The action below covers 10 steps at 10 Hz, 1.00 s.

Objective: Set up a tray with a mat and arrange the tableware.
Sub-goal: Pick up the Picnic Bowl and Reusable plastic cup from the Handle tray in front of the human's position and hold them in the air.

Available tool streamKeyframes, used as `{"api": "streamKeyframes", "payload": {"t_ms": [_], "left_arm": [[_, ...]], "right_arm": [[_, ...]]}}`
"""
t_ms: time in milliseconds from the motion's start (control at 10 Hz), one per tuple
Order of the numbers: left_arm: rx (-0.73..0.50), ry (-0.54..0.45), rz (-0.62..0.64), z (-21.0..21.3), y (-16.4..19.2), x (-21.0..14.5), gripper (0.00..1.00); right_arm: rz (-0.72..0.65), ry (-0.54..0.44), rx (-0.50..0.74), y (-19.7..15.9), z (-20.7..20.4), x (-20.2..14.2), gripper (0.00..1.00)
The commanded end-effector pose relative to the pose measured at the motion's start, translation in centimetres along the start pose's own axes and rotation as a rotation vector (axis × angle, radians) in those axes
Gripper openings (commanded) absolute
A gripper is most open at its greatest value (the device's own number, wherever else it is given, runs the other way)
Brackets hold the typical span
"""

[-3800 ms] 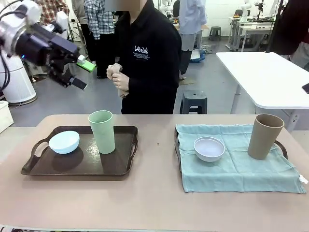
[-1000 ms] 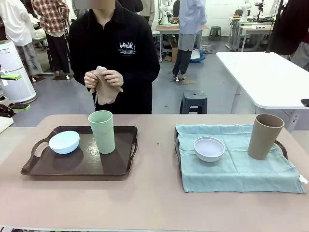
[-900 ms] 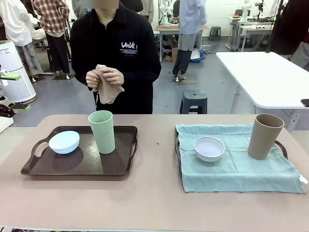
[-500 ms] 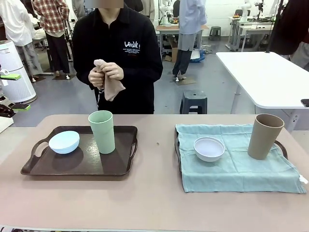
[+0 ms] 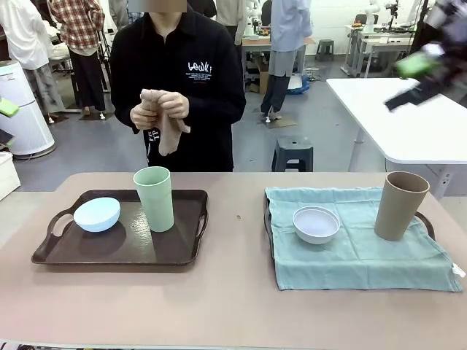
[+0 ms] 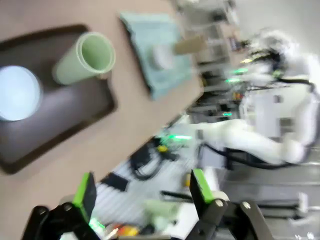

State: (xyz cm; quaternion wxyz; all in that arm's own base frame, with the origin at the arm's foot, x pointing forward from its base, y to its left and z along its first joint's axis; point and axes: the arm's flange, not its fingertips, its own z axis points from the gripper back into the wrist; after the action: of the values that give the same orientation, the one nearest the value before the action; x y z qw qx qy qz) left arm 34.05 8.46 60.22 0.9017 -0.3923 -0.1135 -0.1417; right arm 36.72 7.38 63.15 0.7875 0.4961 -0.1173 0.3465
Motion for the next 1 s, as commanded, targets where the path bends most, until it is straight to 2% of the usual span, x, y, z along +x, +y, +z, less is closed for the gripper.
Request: {"api": "streamKeyframes", "payload": {"t_ms": [0, 100, 200, 300, 500, 600, 700, 800, 900], "left_arm": [[0.436, 0.02, 0.037, 0.2, -0.5, 0.9, 0.96], [0.664, 0.006, 0.051, 0.4, -1.1, 1.7, 0.96], [0.716, -0.17, 0.019, 0.1, -2.3, 3.1, 0.96], [0.342, -0.008, -0.041, 2.1, -2.0, 1.1, 0.96], [0.342, -0.008, -0.041, 2.1, -2.0, 1.1, 0.96], [0.342, -0.008, -0.041, 2.1, -2.0, 1.1, 0.96], [0.395, -0.03, -0.056, 1.9, -1.9, 1.6, 0.96], [0.422, 0.009, 0.009, 0.4, -0.9, 4.1, 0.96], [0.505, 0.003, 0.086, -1.5, 0.0, 6.7, 0.96]], "right_arm": [[0.34, 0.133, -0.458, -3.7, -6.7, 5.6, 1.0], [0.518, 0.268, -0.626, -6.0, -11.4, 6.8, 1.0], [0.565, 0.374, -0.606, -8.4, -15.2, 6.0, 1.0], [0.232, 0.165, -0.208, -0.1, -9.4, 6.2, 1.0], [0.232, 0.165, -0.208, -0.1, -9.4, 6.2, 1.0], [0.319, 0.25, -0.265, -3.3, -13.4, 7.0, 1.0], [0.267, 0.232, -0.327, -6.0, -10.7, 5.0, 1.0], [0.406, 0.207, -0.446, -8.3, -13.0, 7.0, 1.0], [0.566, 0.186, -0.6, -10.7, -16.8, 9.4, 1.0]]}}
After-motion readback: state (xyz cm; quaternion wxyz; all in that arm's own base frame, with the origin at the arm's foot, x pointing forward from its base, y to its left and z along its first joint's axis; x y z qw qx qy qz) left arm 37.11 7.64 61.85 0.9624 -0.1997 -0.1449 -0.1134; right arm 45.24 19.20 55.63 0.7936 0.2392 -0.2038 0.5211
